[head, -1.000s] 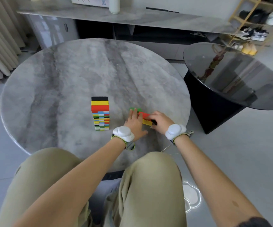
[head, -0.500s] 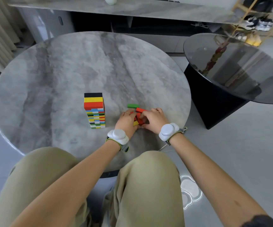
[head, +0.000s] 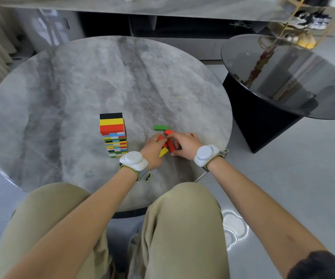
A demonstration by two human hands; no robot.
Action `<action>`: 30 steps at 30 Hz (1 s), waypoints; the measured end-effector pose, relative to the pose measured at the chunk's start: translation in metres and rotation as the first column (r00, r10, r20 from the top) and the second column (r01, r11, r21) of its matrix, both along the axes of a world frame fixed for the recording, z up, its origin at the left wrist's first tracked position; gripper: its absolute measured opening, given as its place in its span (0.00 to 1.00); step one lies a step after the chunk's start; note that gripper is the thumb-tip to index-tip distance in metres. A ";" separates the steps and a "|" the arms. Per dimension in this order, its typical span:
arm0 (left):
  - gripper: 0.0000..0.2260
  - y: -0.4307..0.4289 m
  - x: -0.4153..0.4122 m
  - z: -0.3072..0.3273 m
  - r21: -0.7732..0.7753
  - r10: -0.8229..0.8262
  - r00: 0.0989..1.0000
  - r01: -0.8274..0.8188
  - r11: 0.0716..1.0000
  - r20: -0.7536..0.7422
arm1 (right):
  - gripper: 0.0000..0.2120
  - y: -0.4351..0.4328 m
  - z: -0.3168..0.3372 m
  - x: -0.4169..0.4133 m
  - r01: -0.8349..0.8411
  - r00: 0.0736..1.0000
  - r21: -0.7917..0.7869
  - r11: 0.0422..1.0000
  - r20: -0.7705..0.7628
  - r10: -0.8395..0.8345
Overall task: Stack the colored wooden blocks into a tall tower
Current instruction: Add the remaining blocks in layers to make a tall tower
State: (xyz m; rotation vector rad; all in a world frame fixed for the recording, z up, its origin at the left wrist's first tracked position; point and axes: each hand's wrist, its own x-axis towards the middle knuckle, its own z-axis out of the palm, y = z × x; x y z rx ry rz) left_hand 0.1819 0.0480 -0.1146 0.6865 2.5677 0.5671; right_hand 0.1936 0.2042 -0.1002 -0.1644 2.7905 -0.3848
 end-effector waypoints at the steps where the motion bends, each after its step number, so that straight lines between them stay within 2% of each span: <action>1: 0.32 -0.002 0.000 -0.001 0.005 -0.001 1.000 0.001 1.000 -0.009 | 0.28 -0.001 0.000 -0.001 -0.003 1.000 0.003 1.000 -0.006 0.003; 8: 0.27 -0.006 0.004 -0.002 0.236 0.063 0.998 -0.056 0.970 -0.020 | 0.33 -0.004 0.008 -0.008 -0.103 0.993 -0.026 0.994 0.045 0.104; 12: 0.28 -0.007 0.005 -0.008 0.298 0.103 0.994 -0.088 0.950 -0.038 | 0.30 -0.005 0.005 -0.006 -0.086 0.996 -0.036 0.996 0.024 0.087; 16: 0.27 -0.006 0.018 -0.002 0.236 0.264 0.964 -0.248 0.940 -0.040 | 0.29 -0.003 0.002 -0.004 -0.070 0.997 -0.030 0.997 0.031 0.071; 21: 0.39 -0.003 0.020 -0.002 0.184 0.201 0.980 -0.199 0.963 0.008 | 0.31 0.000 0.005 0.001 -0.077 0.994 -0.007 0.997 0.074 0.077; 26: 0.35 -0.003 0.017 0.000 0.233 0.201 0.979 -0.204 0.951 0.037 | 0.36 0.001 0.002 0.007 -0.013 0.995 -0.094 0.995 0.094 0.022; 30: 0.35 -0.005 0.016 -0.002 0.264 0.191 0.981 -0.195 0.945 0.044 | 0.30 0.003 0.002 0.010 0.017 0.997 -0.135 0.991 0.074 -0.007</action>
